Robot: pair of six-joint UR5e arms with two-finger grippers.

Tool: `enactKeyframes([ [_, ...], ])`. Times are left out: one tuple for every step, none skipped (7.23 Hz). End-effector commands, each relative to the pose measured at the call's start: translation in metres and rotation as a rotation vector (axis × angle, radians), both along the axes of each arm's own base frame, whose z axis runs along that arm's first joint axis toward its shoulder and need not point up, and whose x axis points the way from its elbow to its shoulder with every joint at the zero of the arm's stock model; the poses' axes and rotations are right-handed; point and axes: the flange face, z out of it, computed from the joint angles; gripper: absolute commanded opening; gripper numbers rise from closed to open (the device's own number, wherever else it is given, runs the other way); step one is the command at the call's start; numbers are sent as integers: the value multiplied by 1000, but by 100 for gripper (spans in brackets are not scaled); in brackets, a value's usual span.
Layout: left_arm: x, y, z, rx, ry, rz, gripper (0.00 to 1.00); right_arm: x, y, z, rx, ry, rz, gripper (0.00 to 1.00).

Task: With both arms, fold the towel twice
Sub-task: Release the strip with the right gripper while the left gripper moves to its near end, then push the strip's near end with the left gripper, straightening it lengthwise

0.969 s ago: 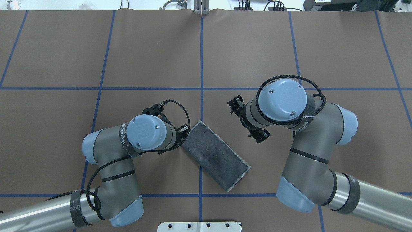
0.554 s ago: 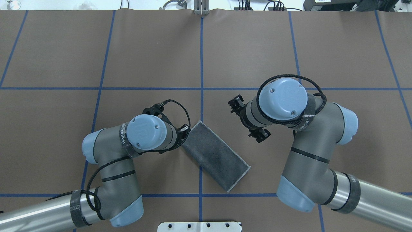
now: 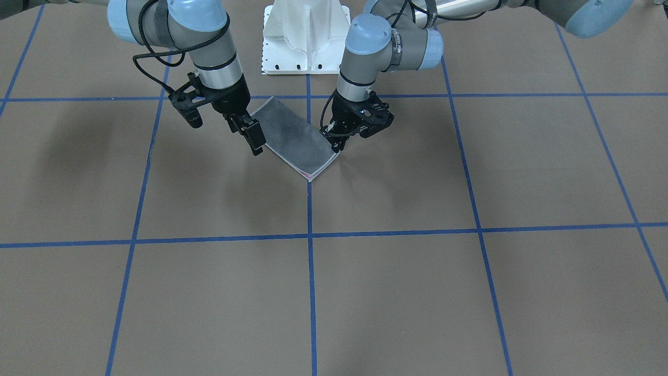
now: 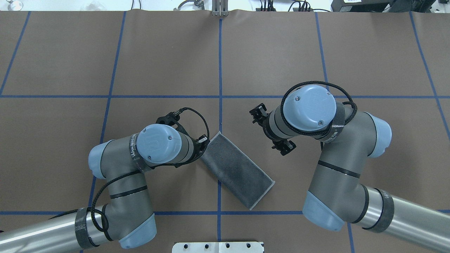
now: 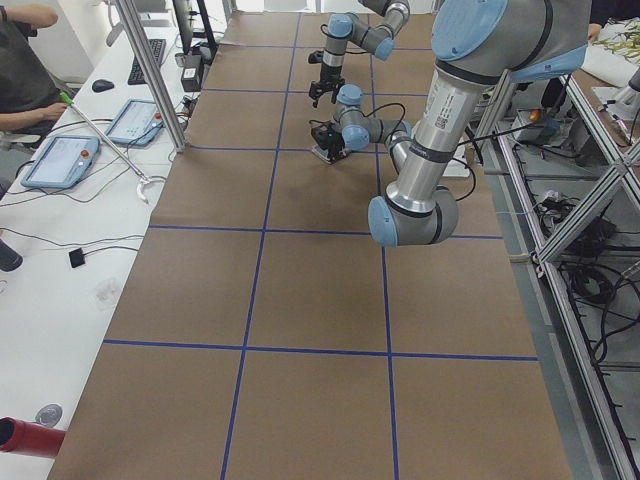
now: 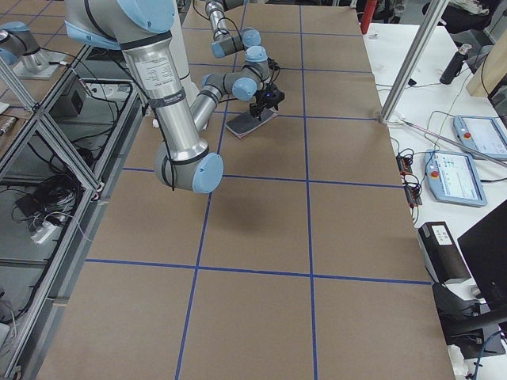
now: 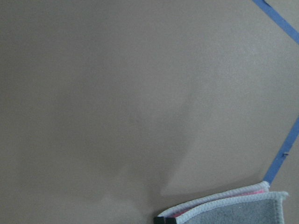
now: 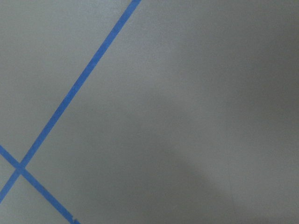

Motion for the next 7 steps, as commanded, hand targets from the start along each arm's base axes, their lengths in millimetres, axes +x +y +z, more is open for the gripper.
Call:
enactKeyframes([
  [0,0,-2,1,2,0,23,0,0,-1,1,-2,-1,100],
  [0,0,-1,-1,1,-1,25,1,0,-1,0,0,1,100],
  [0,0,1,-2,-2,-1,25,2,0,-2,-3,5,1,100],
  [1,0,3,-4,-6,-1,25,3,0,-4,-2,4,2,100],
  [1,0,3,-2,-5,0,28,2,0,-3,-3,5,3,100],
  [2,-1,6,-4,-10,0,29,2,0,-3,-3,5,3,100],
  [3,0,6,-5,-12,2,29,2,0,-2,-4,6,3,100],
])
